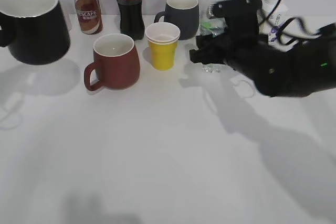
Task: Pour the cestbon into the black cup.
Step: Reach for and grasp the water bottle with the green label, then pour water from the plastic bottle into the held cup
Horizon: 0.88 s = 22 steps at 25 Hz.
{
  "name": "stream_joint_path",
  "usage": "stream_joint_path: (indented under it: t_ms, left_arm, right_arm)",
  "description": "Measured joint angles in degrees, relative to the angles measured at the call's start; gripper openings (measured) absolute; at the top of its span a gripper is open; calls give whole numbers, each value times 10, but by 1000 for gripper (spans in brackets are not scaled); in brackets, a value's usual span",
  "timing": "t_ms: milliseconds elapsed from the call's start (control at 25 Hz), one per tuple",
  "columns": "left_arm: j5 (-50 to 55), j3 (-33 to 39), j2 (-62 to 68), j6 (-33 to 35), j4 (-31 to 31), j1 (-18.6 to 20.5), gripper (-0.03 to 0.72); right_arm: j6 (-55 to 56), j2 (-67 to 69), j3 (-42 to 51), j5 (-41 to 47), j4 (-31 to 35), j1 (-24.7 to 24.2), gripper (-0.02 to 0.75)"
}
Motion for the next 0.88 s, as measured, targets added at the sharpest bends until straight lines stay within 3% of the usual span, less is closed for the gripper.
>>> stream_joint_path:
  t_ms: [120,320,600,720,880]
  left_arm:
    - [23,0,-17,-31,41,-35,36]
    - [61,0,-19,-39,69,-148,36]
    - [130,0,-19,-40,8,-284,36]
    - [136,0,-19,-41,-6,-308,36]
    - [139,0,-19,-41,-24,-312,36]
  right_arm:
    - [-5,-80,17,80,-120,8,458]
    - [-70,-178,18,160,-286,43,458]
    - [-306,-211,18,190,-312,60,458]
    - [-389,-211,19,190,-312,60,458]
    - [-482,-211,20,159,-300,60,458]
